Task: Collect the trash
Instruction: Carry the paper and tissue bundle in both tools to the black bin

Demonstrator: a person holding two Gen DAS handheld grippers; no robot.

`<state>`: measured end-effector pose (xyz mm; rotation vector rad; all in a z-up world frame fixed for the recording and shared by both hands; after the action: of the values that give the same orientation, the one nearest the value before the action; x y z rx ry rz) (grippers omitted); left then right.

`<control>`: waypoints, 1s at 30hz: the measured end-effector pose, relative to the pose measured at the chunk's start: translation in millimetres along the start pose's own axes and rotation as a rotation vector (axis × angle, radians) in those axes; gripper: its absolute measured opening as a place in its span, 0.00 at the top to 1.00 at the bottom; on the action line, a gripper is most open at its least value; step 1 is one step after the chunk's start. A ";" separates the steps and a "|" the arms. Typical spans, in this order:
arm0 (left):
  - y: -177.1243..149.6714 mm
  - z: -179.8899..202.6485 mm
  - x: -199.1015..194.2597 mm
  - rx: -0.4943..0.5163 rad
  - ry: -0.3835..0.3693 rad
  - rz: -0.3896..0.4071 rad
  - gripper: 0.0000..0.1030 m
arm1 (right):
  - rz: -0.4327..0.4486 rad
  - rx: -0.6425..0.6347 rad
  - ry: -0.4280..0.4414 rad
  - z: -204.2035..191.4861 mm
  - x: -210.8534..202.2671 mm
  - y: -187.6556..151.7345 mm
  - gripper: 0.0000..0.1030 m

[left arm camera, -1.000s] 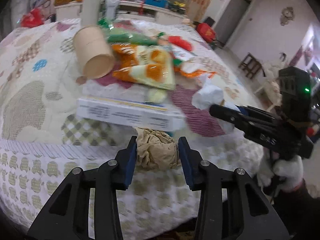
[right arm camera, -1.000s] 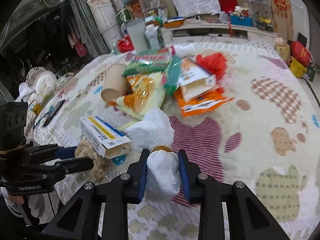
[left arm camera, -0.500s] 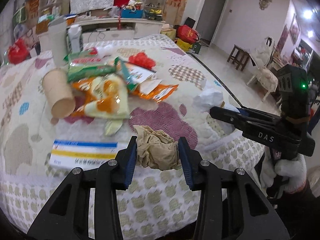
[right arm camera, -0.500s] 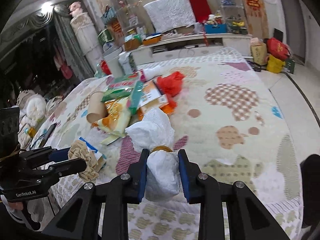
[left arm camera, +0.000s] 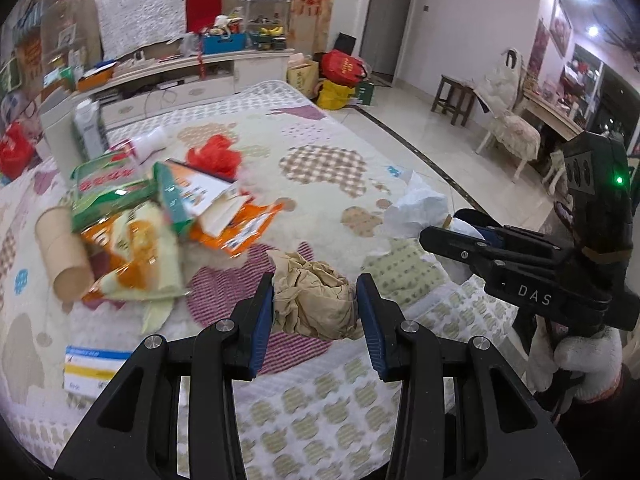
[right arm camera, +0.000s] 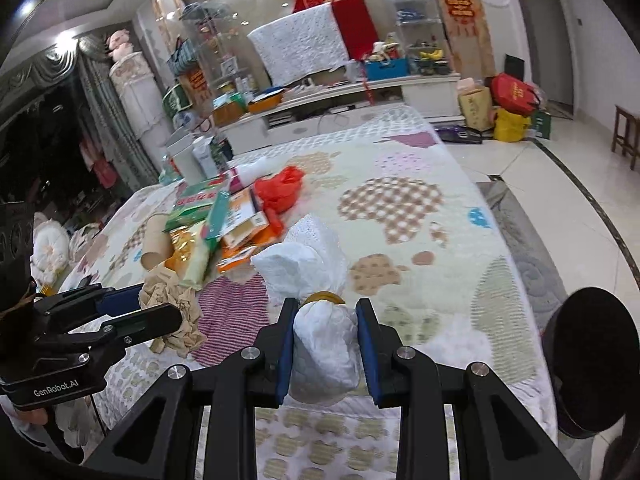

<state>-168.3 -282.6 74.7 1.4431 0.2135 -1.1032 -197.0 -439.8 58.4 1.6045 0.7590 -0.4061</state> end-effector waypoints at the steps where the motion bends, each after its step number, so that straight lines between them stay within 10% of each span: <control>1: 1.5 3.7 2.3 0.007 -0.004 -0.001 0.63 | 0.002 0.006 -0.009 4.4 -2.3 -0.8 0.73; 30: 31.4 135.9 81.8 0.142 -0.178 -0.084 0.63 | 0.038 0.269 -0.273 160.8 -81.3 -53.1 0.73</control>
<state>-169.2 -444.0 65.2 1.4623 0.0708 -1.3302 -265.9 -613.8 42.2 1.7639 0.4797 -0.7071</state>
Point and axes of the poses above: each gripper's, at about its wrist camera, not at the fingertips, and x roughly the way its jaws point, z to its right, y to its top, the point moved 3 cm from there along x, roughly the way its jaws point, and after that the axes turned 7 degrees about -x, right-handed, at the moved point
